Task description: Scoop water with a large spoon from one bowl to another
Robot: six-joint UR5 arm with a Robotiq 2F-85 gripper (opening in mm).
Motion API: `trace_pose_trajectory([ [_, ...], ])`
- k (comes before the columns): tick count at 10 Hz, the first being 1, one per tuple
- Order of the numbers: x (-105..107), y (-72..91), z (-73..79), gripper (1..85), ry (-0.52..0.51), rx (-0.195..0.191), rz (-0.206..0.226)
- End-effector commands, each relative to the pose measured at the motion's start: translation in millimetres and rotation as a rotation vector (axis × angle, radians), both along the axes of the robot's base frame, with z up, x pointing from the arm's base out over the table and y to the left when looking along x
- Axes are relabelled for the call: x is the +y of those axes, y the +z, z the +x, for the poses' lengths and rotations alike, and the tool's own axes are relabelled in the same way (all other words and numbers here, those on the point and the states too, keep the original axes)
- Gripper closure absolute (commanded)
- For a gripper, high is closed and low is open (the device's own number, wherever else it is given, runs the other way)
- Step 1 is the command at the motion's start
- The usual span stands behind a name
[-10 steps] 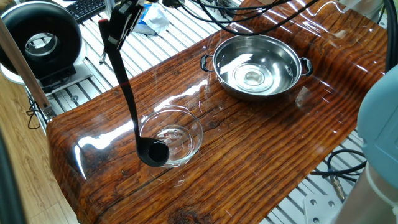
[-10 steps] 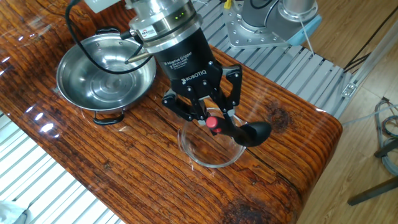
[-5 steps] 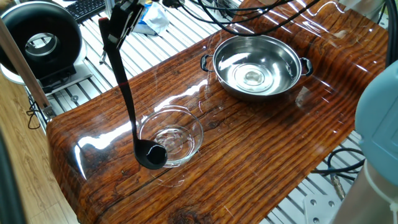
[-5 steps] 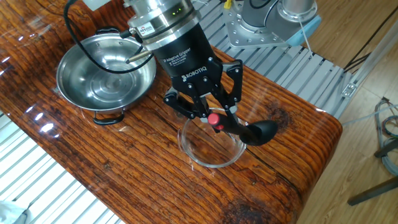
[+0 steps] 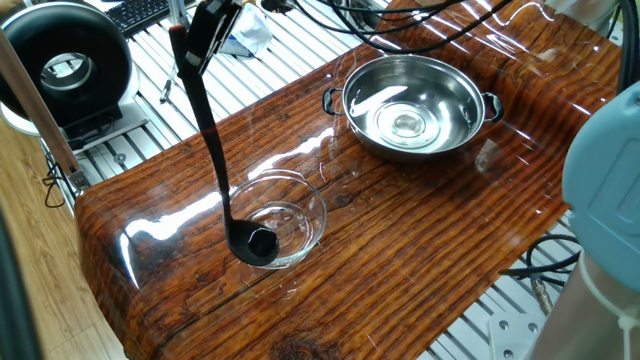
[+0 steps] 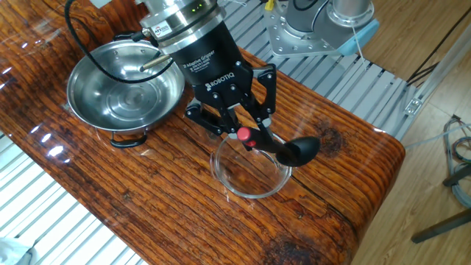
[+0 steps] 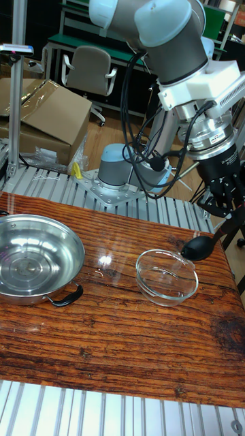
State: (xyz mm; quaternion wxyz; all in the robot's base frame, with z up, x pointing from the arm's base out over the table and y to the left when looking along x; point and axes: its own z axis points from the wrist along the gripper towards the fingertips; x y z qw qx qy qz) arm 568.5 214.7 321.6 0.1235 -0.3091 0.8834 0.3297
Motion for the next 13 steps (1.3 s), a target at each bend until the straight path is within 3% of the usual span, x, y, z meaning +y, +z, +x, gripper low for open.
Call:
trace_pose_trajectory([
  [1, -15, -0.5, 5.6, 84.7, 0.028, -0.029, -0.036],
  [2, -20, -0.2, 7.1, 84.7, 0.040, -0.031, -0.042],
  [5, -11, 5.8, 8.3, 84.7, 0.048, -0.039, 0.001],
  [6, -3, 10.8, 8.7, 84.7, 0.056, -0.046, 0.045],
  [7, -1, 12.5, 8.8, 84.7, 0.062, -0.051, 0.060],
  [13, 0, 16.1, 6.0, 84.7, 0.064, -0.035, 0.087],
])
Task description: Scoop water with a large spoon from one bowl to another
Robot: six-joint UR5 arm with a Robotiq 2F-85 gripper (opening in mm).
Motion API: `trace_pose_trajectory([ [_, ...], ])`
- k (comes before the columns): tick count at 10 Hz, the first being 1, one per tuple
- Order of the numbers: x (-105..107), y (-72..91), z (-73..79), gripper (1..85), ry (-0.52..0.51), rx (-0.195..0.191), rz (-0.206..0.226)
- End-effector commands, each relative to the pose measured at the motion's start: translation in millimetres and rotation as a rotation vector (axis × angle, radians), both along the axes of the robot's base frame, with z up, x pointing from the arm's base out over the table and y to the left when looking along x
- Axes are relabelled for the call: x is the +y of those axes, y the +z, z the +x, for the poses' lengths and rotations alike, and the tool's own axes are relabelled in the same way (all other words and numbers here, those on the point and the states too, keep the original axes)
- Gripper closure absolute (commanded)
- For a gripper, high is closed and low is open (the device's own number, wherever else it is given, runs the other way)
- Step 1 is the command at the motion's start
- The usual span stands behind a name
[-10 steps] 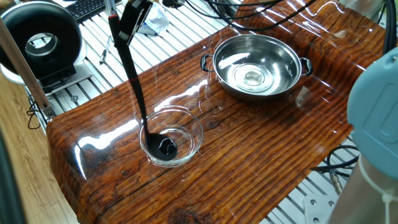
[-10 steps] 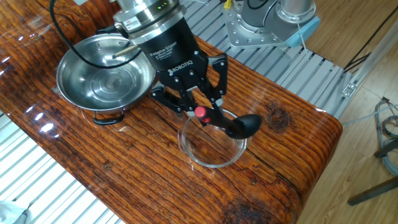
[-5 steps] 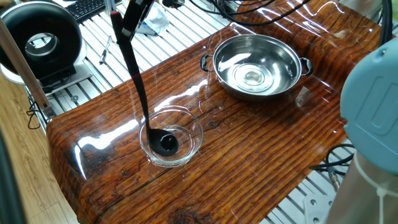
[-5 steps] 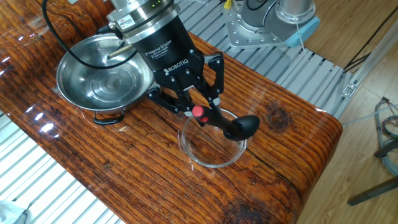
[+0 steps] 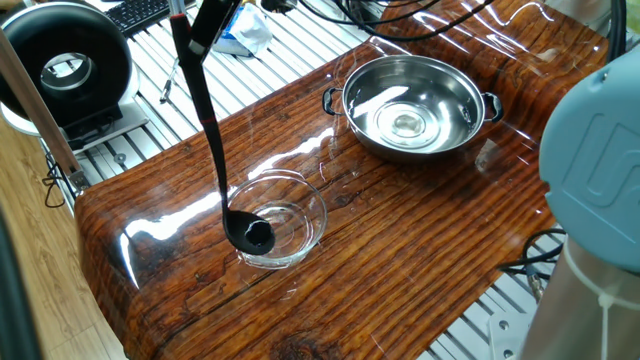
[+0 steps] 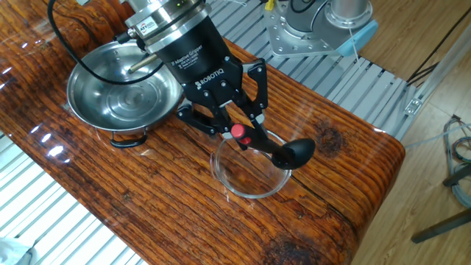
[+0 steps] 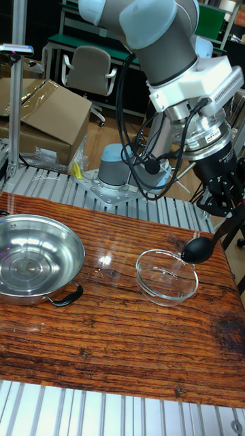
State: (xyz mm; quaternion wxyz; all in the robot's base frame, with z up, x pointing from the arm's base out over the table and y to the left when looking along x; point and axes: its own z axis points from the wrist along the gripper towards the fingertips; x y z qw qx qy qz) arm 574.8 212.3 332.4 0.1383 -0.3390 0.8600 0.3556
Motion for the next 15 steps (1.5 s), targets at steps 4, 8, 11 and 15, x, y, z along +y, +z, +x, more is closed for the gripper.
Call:
trace_pose_trajectory([
  [4, -7, -3.8, -0.1, 84.7, -0.006, 0.014, -0.042],
  [8, -48, -34.4, 3.9, 84.7, -0.039, 0.018, -0.238],
  [11, -56, -38.6, 10.4, 84.7, -0.103, 0.035, -0.270],
  [15, -63, -42.0, 19.7, 84.7, -0.193, 0.054, -0.295],
])
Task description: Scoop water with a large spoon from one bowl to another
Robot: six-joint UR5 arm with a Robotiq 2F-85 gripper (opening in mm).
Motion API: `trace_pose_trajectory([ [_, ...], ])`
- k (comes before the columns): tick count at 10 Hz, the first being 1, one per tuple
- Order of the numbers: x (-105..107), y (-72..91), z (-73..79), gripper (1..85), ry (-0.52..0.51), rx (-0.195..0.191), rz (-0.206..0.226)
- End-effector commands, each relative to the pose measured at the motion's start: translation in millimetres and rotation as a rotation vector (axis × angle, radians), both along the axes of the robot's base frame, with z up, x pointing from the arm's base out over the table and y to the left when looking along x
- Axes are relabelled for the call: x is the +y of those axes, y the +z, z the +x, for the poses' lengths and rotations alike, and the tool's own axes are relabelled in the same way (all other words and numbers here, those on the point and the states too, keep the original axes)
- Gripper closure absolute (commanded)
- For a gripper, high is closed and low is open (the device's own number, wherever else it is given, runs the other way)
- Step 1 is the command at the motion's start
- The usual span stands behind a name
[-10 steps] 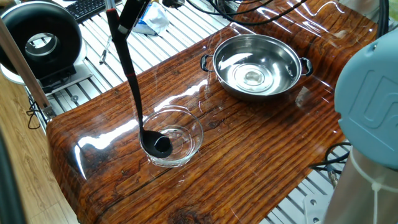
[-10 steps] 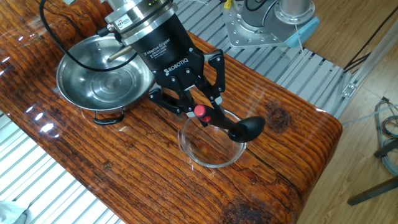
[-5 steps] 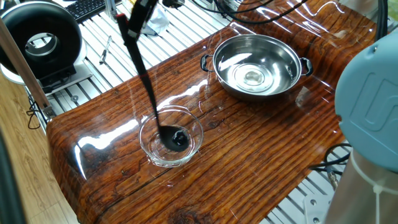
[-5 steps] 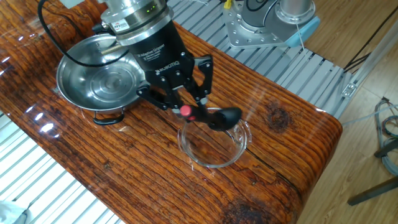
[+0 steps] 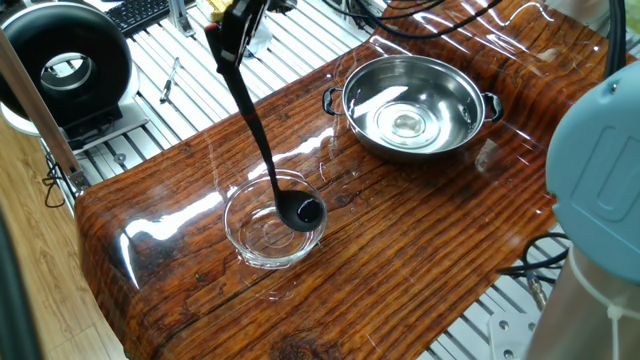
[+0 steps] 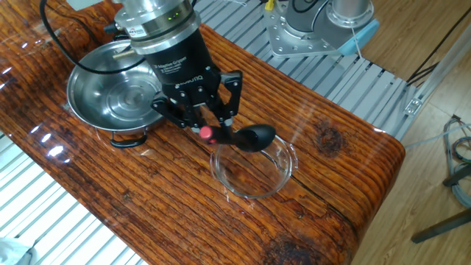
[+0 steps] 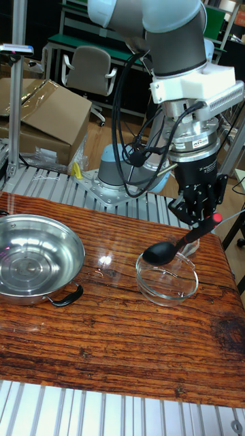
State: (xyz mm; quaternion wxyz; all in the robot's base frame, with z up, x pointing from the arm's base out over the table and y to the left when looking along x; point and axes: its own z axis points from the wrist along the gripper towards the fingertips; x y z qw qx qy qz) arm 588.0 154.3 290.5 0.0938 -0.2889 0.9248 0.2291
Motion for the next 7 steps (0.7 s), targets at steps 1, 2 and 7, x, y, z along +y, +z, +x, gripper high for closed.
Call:
trace_pose_trajectory([
  [1, -5, -0.1, 8.5, 84.7, -0.083, 0.006, -0.015],
  [2, -9, -1.9, 11.0, 84.7, -0.110, 0.009, -0.029],
  [7, -16, -4.8, 16.3, 84.7, -0.192, 0.025, -0.053],
])
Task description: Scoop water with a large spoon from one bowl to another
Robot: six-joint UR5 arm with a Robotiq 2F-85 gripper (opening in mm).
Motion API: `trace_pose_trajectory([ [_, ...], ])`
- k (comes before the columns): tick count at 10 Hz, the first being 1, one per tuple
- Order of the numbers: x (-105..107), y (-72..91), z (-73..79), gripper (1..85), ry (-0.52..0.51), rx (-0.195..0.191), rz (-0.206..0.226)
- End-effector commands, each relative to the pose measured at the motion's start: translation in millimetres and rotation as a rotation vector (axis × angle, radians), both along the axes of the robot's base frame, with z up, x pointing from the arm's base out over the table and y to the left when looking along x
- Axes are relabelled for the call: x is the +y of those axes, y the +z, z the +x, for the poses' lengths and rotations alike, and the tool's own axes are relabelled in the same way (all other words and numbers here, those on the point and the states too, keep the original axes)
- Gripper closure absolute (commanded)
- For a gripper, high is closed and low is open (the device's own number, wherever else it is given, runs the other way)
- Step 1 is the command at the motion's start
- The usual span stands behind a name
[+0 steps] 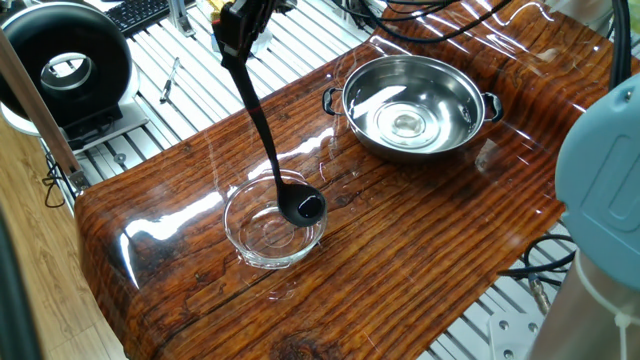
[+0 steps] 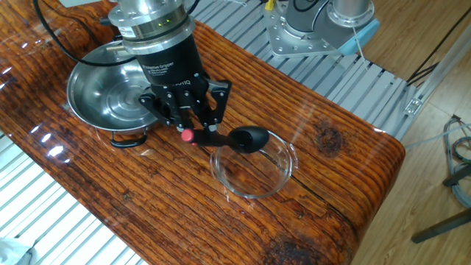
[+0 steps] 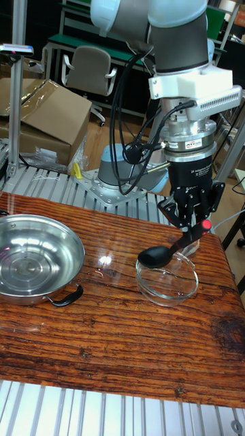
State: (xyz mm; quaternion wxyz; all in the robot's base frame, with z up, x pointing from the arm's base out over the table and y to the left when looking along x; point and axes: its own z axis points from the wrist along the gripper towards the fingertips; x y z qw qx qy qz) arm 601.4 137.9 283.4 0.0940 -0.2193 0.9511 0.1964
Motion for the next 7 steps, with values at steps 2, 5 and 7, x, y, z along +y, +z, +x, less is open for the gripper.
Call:
trace_pose_trajectory([
  [2, 6.1, 5.1, 2.1, 84.7, -0.057, 0.017, 0.035],
  [5, 7.5, 5.2, 3.4, 84.7, -0.062, 0.018, 0.040],
  [7, 12.3, 5.0, 9.8, 84.7, -0.062, 0.024, 0.069],
])
